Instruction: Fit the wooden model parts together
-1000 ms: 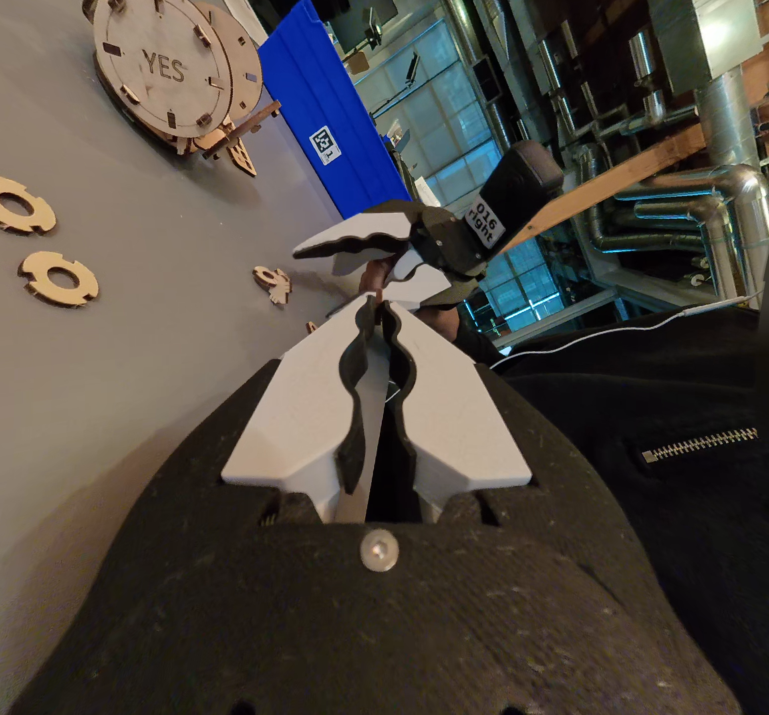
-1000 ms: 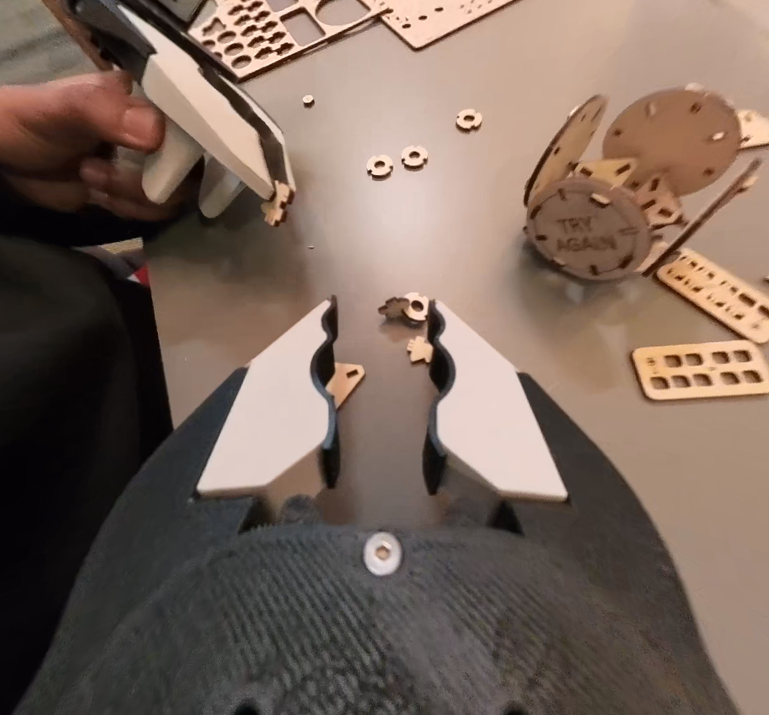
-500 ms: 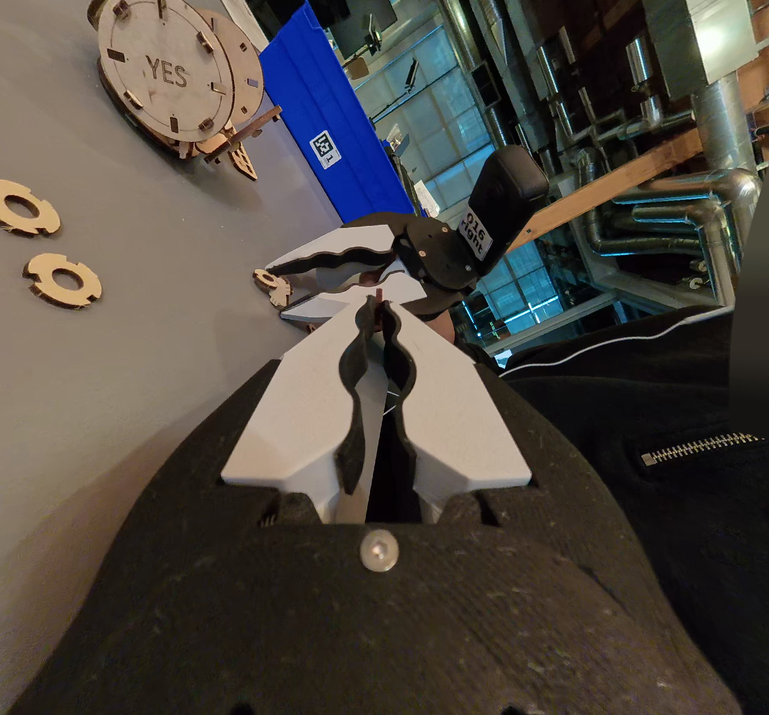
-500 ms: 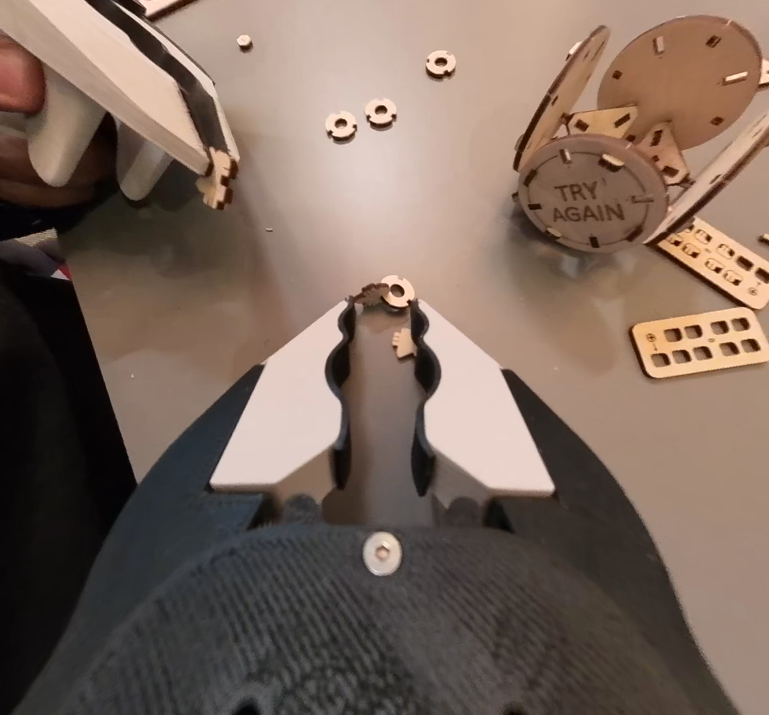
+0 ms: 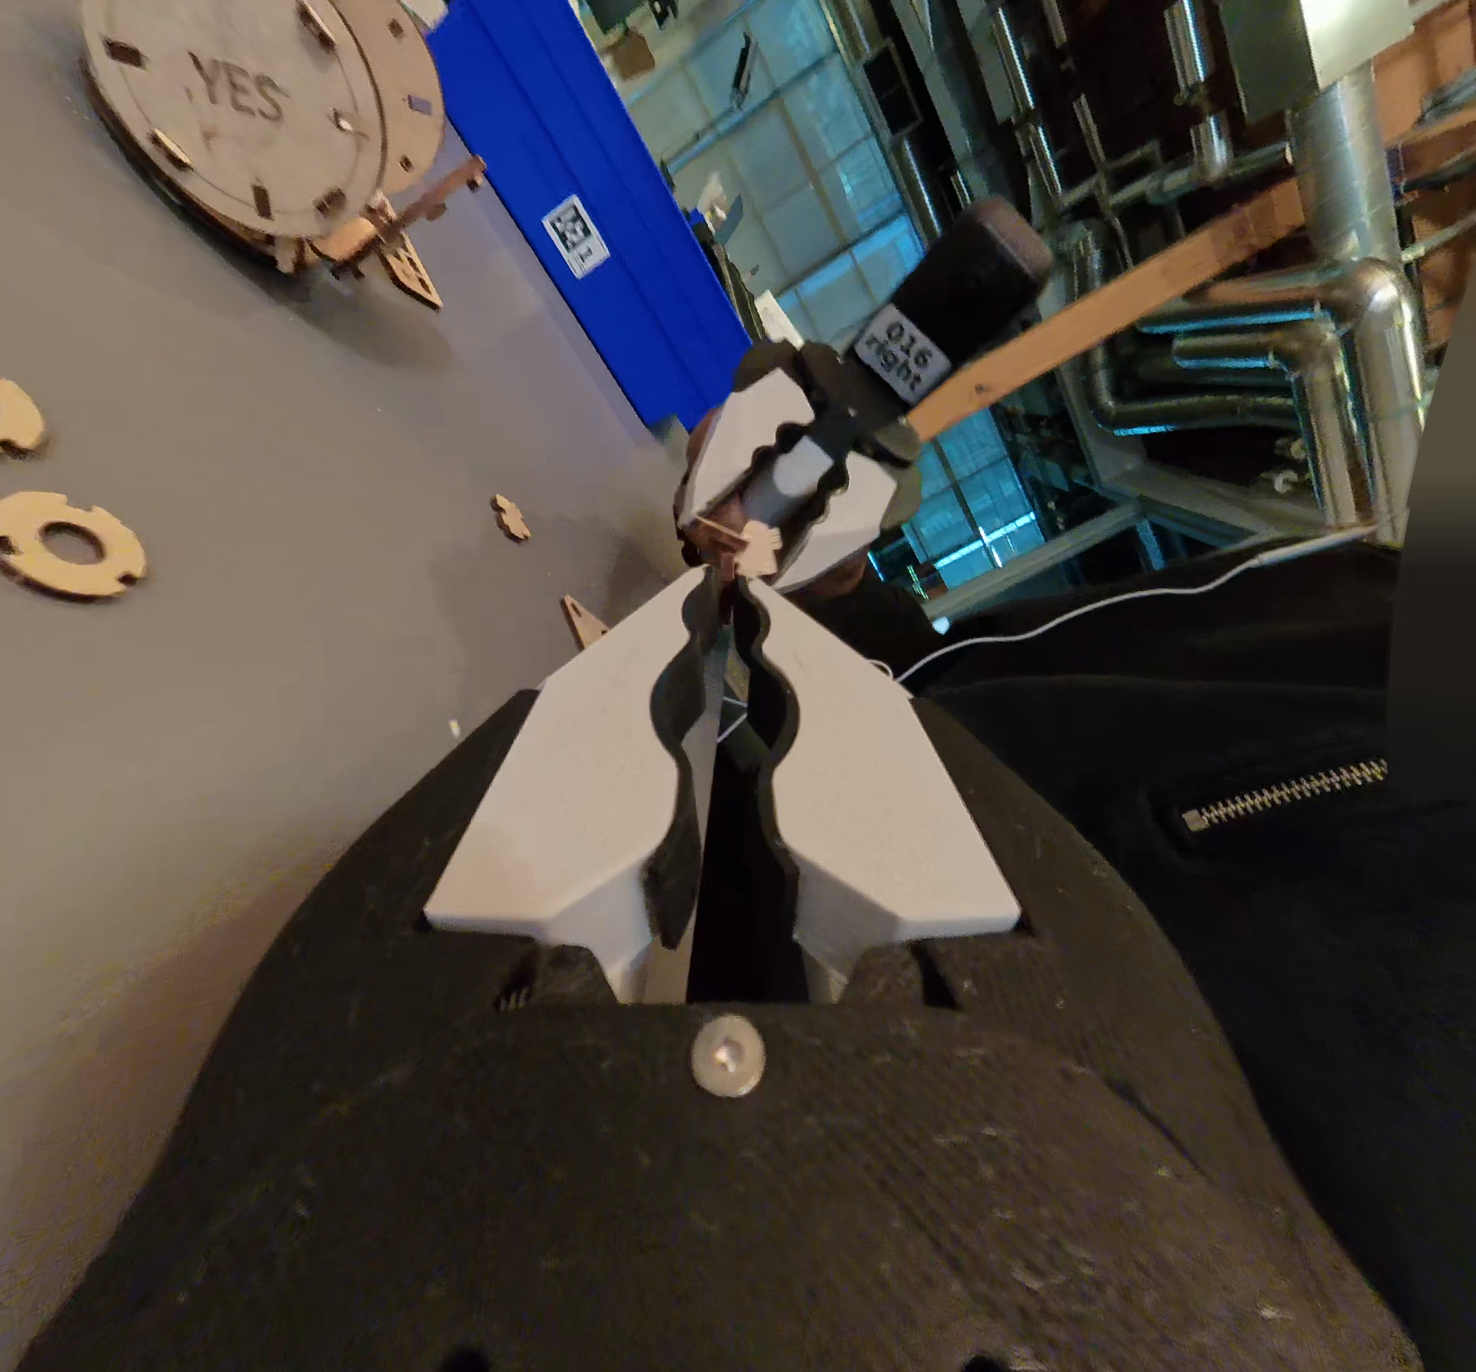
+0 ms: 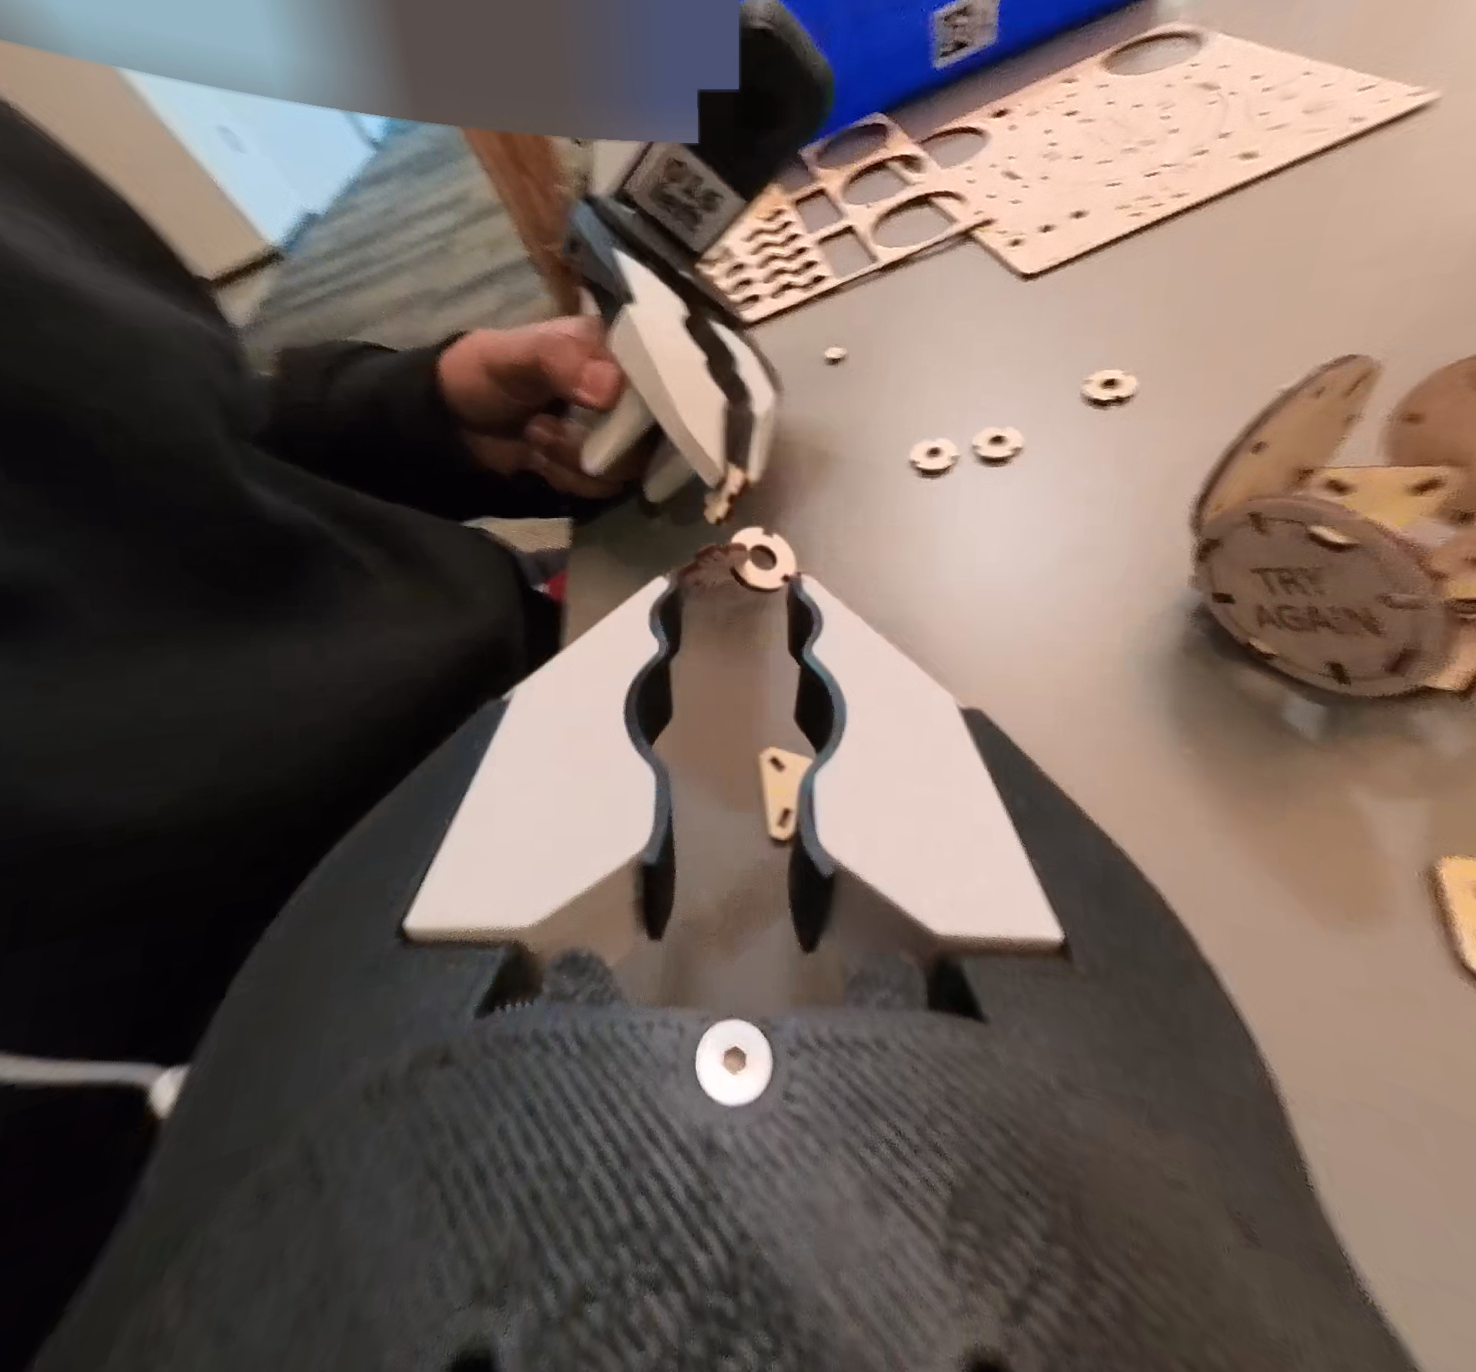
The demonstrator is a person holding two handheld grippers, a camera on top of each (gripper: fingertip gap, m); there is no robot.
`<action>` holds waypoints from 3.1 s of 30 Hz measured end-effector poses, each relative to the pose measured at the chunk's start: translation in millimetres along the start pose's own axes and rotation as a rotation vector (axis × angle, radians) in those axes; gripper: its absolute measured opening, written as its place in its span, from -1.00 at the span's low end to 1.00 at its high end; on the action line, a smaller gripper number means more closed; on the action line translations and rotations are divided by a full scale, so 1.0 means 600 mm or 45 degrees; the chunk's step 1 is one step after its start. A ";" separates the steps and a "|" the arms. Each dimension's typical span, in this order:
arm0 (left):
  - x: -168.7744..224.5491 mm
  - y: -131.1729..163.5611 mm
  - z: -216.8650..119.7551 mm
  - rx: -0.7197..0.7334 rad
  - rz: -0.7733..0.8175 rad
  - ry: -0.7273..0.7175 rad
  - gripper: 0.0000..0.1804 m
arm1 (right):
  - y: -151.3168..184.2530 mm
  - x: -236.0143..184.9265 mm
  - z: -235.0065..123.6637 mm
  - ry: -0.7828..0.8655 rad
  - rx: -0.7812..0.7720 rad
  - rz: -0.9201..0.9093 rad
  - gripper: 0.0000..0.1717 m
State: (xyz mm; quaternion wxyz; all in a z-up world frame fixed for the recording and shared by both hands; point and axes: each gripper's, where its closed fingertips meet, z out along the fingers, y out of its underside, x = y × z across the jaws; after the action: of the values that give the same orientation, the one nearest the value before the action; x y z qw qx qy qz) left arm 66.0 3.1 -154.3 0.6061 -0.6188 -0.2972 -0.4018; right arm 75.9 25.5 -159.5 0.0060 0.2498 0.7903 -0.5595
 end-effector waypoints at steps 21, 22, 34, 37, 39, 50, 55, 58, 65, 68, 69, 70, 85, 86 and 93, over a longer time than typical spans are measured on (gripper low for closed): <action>0.014 0.044 0.017 -0.219 0.070 0.047 -1.00 | 0.025 -0.046 0.003 -0.396 -0.268 0.083 -0.71; 0.014 0.045 0.018 -0.226 0.073 0.042 -1.00 | 0.026 -0.045 0.002 -0.398 -0.276 0.082 -0.71; 0.011 0.059 0.023 -0.291 0.103 0.020 -1.00 | 0.036 -0.053 -0.001 -0.459 -0.341 0.070 -0.71; 0.011 0.061 0.023 -0.303 0.109 0.013 -1.00 | 0.036 -0.053 -0.002 -0.459 -0.342 0.072 -0.71; 0.010 0.062 0.024 -0.311 0.109 0.007 -1.00 | 0.038 -0.053 -0.002 -0.459 -0.352 0.073 -0.71; 0.009 0.066 0.025 -0.330 0.115 0.002 -1.00 | 0.043 -0.057 0.001 -0.474 -0.351 0.078 -0.72; 0.008 0.067 0.025 -0.335 0.113 -0.004 -1.00 | 0.045 -0.058 0.003 -0.475 -0.351 0.080 -0.71; 0.008 0.068 0.026 -0.336 0.116 -0.009 -1.00 | 0.046 -0.060 0.006 -0.475 -0.350 0.080 -0.70; -0.007 0.054 0.028 -0.274 0.125 -0.095 -0.63 | 0.055 -0.048 0.014 -0.398 -0.345 0.045 -0.70; -0.008 0.050 0.026 -0.253 0.135 -0.100 -0.61 | 0.066 -0.033 0.017 -0.321 -0.357 0.007 -0.70; -0.009 0.046 0.025 -0.237 0.141 -0.112 -0.59 | 0.070 -0.027 0.019 -0.288 -0.363 -0.012 -0.70; -0.012 0.041 0.022 -0.217 0.147 -0.127 -0.57 | 0.073 -0.020 0.021 -0.246 -0.372 -0.037 -0.70; -0.006 0.005 0.002 -0.032 0.289 -0.188 -0.57 | 0.065 0.050 -0.003 0.235 -0.319 -0.227 -0.33; -0.008 0.001 -0.001 -0.021 0.318 -0.219 -0.57 | 0.056 0.063 -0.019 0.297 -0.262 -0.189 -0.28; -0.056 -0.048 -0.044 0.019 0.678 -0.725 -0.24 | 0.121 0.188 -0.175 1.038 -0.273 0.017 0.06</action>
State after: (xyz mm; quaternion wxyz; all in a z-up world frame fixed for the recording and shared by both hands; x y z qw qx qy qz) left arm 21.1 -16.5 -169.9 0.5868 -0.7567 -0.2855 -0.0404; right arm 34.8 180.7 -217.0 -0.2775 0.4538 0.7800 -0.3296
